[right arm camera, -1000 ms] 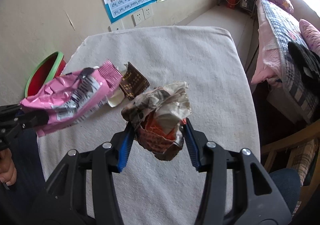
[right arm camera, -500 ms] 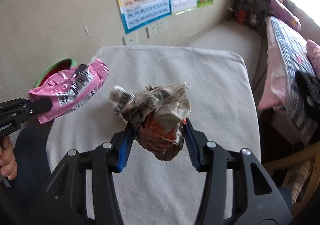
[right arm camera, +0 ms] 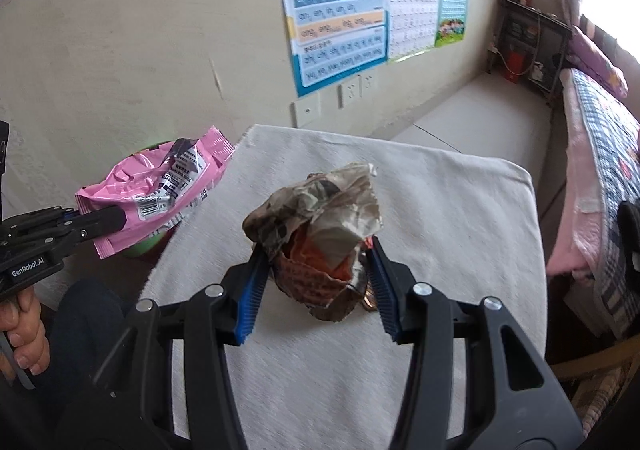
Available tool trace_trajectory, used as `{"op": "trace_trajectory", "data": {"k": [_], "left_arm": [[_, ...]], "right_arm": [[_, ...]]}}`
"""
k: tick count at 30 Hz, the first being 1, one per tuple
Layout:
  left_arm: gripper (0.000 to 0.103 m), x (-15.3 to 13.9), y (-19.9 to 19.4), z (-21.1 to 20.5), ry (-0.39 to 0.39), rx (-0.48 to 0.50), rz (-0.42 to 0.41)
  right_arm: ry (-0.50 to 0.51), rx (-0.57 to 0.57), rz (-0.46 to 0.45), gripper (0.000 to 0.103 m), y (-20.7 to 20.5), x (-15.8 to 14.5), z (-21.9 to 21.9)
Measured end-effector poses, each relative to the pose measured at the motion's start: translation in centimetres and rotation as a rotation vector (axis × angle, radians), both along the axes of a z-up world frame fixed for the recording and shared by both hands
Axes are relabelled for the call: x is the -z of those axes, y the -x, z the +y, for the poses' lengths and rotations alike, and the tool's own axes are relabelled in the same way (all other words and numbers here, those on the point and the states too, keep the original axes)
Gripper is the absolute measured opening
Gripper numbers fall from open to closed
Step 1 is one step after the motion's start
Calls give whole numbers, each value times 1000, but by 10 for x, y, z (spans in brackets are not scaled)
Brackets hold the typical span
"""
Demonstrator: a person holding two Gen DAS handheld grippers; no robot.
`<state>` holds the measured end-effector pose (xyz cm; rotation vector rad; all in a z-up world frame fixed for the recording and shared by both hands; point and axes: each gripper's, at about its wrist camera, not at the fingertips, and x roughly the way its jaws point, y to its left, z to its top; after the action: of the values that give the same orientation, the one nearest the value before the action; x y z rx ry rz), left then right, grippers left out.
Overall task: Collect trash
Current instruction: 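Carry the pink bag and crumpled wrapper over the red bin and release both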
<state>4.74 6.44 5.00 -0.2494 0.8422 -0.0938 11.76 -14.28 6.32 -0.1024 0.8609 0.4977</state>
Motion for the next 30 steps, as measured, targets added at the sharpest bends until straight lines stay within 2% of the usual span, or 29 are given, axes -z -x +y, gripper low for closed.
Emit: {"op": "trace_trajectory", "data": {"k": [15,30], "left_arm": [[7,-15,24,92,6,-175,-28],[7,-7,41,169,9,-293,-16]], "right_arm": [[-28,-140,-31,47,-7,-19,96],[-37,-289,-33,47,-8,-23,210]]}}
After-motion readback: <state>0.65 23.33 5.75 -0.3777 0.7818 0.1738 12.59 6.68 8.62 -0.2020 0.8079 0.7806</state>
